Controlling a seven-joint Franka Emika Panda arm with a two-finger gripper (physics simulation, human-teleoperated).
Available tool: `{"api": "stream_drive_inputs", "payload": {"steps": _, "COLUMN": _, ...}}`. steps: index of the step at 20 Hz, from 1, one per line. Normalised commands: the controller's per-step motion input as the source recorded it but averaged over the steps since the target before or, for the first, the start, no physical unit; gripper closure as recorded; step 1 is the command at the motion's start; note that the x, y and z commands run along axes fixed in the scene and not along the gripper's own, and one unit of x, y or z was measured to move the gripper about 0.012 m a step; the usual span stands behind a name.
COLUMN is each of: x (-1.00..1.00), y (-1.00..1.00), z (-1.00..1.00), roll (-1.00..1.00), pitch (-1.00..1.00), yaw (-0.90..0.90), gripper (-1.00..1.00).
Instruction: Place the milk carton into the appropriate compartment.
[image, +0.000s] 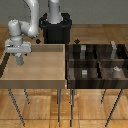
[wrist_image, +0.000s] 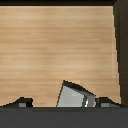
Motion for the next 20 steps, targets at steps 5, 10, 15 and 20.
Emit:
{"api": "stream_drive_inputs", "payload": {"steps": 5, "x": 0.0, "y": 0.0, "z": -0.2, "roll": 0.0, "pitch": 0.0, "yaw": 0.0, "gripper": 1.0}}
{"api": "stream_drive_inputs", "payload": {"steps": 10, "x": 0.0, "y": 0.0, "z": 0.0, "roll": 0.0, "pitch": 0.0, "yaw": 0.0, "gripper": 1.0}}
{"api": "stream_drive_inputs", "payload": {"steps": 15, "x": 0.0, "y": 0.0, "z": 0.8, "roll": 0.0, "pitch": 0.0, "yaw": 0.0, "gripper": 1.0}}
{"api": "stream_drive_inputs", "payload": {"steps": 20, "x": 0.0, "y": 0.0, "z": 1.0, "roll": 0.0, "pitch": 0.0, "yaw": 0.0, "gripper": 1.0}}
